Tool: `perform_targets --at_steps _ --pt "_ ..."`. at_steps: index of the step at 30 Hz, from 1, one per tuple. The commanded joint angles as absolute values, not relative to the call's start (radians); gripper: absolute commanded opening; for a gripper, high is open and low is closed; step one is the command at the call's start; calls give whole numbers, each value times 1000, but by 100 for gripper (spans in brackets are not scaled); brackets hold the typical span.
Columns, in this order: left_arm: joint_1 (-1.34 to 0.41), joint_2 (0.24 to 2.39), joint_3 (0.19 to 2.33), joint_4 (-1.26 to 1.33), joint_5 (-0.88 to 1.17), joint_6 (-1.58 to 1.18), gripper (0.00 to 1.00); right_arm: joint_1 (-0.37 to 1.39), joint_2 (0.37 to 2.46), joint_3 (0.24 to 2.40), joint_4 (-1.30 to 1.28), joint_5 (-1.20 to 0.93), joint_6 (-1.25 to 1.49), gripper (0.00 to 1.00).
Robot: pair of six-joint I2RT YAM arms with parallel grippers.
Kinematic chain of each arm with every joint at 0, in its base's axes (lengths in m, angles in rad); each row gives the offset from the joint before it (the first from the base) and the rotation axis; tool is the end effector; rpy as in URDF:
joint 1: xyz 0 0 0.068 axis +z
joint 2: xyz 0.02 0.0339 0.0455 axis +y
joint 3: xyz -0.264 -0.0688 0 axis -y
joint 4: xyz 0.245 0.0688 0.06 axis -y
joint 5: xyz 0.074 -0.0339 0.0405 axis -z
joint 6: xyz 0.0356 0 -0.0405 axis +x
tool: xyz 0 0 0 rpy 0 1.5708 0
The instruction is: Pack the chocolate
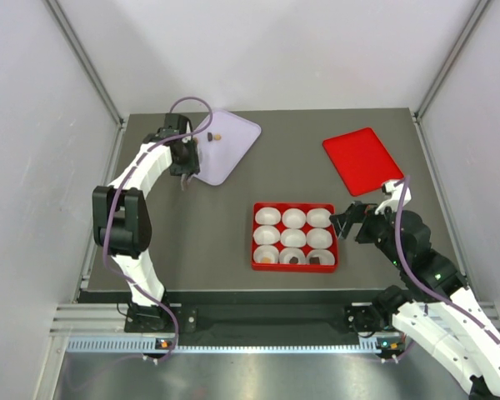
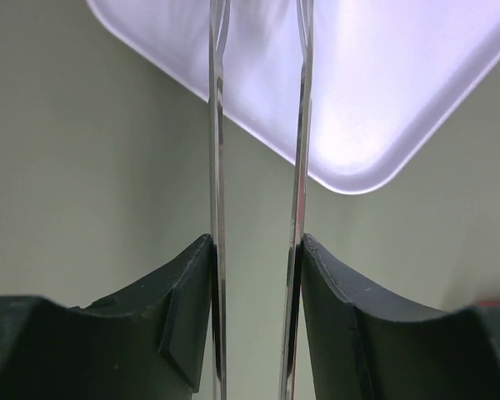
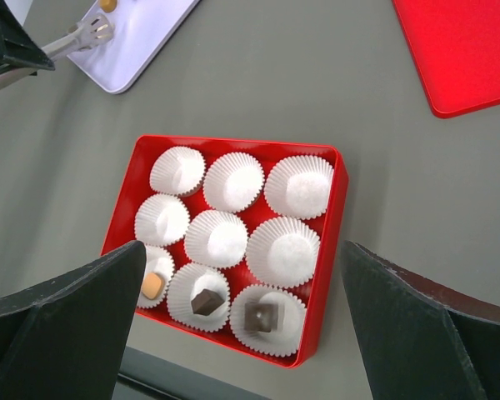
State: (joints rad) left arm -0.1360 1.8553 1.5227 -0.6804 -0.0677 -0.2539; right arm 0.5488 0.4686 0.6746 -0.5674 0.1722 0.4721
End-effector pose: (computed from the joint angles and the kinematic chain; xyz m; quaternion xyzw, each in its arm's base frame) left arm 0.3998 -0.0523 0.2507 -0.0659 0.9586 -0.0214 0.2762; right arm 0.1005 0.0543 0.3030 0.0174 0.8209 0.2150 0.5288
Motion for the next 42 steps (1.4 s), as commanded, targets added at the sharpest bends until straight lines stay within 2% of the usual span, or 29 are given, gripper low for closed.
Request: perform_targets --at_steps 1,5,10,21,34,42 --pt "-130 1841 1537 -647 -5 -225 48 540 469 695 -523 183 468 100" --pt "-132 1830 1534 -664 19 -227 48 540 471 690 -522 184 471 100" --pt "-130 1865 1566 -690 -124 -248 49 540 476 690 -517 183 471 100" --pt "-127 1913 1597 -664 -11 -224 49 540 477 681 -515 195 463 100" --pt "-127 1970 1638 -696 -49 -226 47 540 485 675 -505 195 462 100" --pt "-129 1925 1640 -727 -32 -218 40 538 485 673 -503 198 460 100"
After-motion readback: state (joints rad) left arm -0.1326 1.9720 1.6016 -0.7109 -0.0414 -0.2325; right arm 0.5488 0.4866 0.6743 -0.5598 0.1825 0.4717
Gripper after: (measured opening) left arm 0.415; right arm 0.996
